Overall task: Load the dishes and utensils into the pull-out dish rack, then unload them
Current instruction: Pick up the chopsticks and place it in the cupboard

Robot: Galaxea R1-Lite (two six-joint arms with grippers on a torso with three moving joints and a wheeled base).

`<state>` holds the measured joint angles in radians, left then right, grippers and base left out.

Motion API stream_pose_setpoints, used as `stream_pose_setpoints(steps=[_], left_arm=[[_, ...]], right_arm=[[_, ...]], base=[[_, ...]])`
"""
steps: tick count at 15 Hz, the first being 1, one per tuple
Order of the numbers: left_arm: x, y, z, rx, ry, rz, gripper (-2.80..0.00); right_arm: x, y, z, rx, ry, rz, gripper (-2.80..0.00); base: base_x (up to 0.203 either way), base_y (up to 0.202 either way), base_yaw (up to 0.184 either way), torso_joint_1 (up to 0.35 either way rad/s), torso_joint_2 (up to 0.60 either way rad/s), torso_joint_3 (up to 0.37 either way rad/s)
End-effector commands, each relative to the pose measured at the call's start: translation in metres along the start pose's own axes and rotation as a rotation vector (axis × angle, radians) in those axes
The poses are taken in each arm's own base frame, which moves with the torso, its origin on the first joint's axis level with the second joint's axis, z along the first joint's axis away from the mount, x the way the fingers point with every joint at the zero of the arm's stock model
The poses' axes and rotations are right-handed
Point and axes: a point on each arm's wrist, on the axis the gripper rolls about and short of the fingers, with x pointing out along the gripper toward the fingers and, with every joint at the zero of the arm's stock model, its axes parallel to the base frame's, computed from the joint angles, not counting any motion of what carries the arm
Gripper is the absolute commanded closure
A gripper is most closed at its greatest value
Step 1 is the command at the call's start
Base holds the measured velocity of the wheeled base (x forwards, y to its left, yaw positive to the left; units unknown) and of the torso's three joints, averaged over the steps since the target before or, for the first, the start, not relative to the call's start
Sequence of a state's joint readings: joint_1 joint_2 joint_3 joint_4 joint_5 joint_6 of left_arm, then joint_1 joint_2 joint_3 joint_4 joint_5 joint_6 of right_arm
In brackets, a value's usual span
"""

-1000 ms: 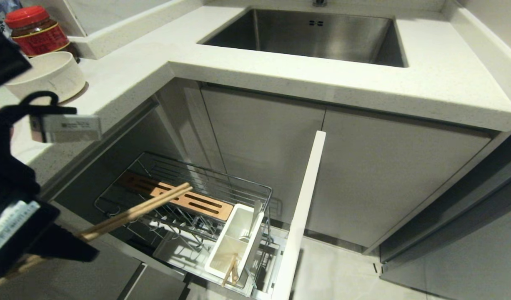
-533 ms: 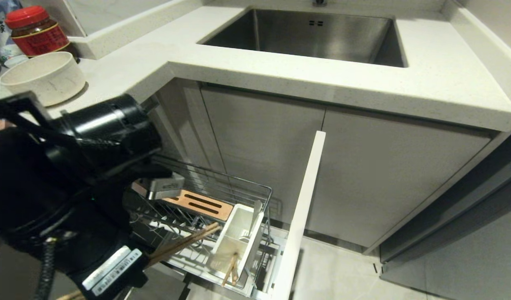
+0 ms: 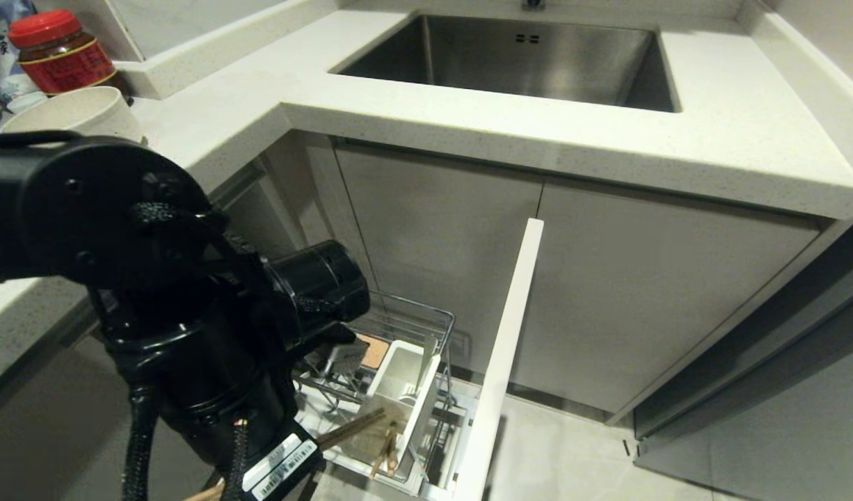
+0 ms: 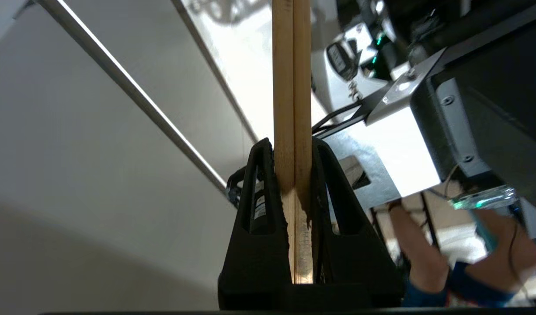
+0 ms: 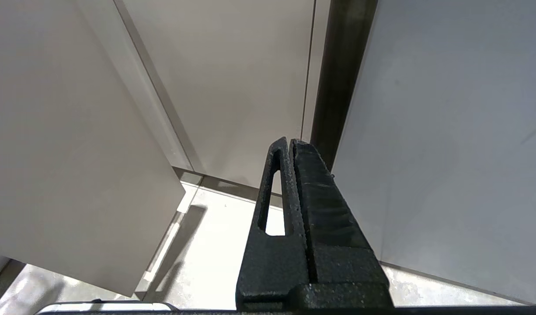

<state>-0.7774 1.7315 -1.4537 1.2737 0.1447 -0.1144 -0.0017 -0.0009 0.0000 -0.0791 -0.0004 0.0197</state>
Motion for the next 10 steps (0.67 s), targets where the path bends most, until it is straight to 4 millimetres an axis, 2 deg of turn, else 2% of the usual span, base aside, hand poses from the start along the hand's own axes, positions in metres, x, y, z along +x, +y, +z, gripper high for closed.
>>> stream_pose_setpoints(steps=[1, 10], left_arm=[[0.017, -0.002, 0.011, 0.023, 0.055, 0.007, 0.0], [0.056, 0.005, 0.044, 0.044, 0.101, 0.007, 0.0]], right_arm=[[0.002, 0.0, -0.007, 0.0, 0.026, 0.0, 0.0], [0.002, 0.0, -0.007, 0.0, 0.026, -0.001, 0.0]], base=[[0.0, 0.0, 0.0, 0.0, 0.0, 0.0], [0.0, 0.0, 0.0, 0.0, 0.0, 0.0]])
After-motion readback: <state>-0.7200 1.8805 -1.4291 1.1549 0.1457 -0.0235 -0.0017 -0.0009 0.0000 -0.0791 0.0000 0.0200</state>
